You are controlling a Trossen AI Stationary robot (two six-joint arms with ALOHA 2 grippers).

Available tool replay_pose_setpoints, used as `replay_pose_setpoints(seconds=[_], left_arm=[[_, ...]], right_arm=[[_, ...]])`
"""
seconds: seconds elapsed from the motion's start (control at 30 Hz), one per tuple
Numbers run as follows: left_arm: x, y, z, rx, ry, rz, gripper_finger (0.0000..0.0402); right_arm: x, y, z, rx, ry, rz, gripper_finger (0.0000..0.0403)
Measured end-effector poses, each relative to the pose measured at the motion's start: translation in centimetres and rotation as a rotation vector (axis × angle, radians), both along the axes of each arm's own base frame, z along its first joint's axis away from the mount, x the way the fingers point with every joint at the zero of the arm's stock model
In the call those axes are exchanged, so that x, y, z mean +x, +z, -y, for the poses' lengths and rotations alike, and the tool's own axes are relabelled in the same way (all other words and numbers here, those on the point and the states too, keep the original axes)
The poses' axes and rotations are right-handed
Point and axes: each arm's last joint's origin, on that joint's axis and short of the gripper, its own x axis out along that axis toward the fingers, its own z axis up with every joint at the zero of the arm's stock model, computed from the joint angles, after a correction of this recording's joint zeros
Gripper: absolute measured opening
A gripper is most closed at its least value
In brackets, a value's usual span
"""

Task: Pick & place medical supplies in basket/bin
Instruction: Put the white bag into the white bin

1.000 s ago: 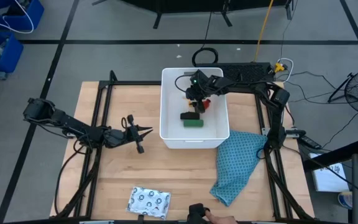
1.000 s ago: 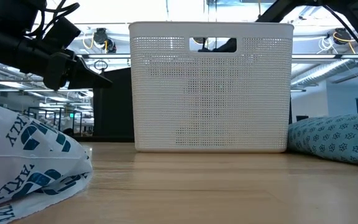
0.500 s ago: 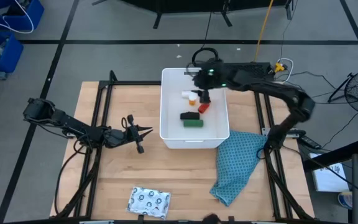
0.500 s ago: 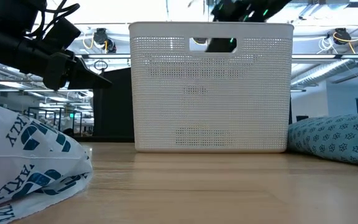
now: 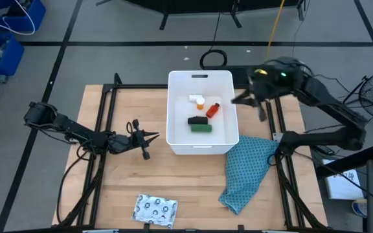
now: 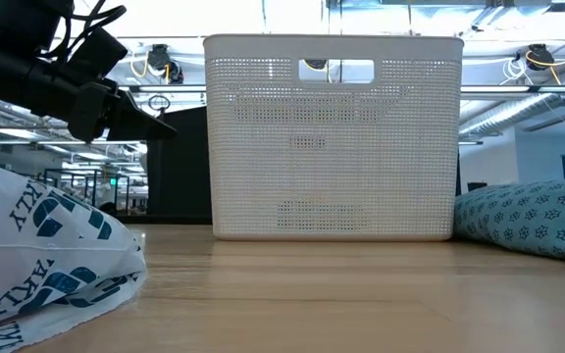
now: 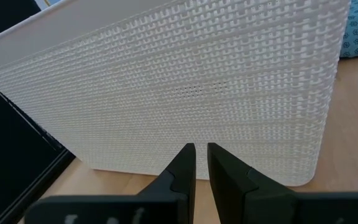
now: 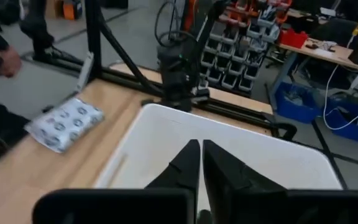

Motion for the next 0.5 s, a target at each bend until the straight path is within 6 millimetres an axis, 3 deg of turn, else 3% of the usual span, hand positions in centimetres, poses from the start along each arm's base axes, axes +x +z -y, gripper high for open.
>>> replay_pose_setpoints(seconds=[0.23,0.5], left_arm=[[0.0,0.0,0.0,0.0,0.0,0.001,0.0047],[0.0,0.0,0.0,0.0,0.0,0.002,0.0047]], right_arm=[[-3.6,-2.9,-2.9,0.086,0.004,0.086,0.0002],[-4.6,-9.7,-4.7,0.201,0.016,0.23,0.0001]])
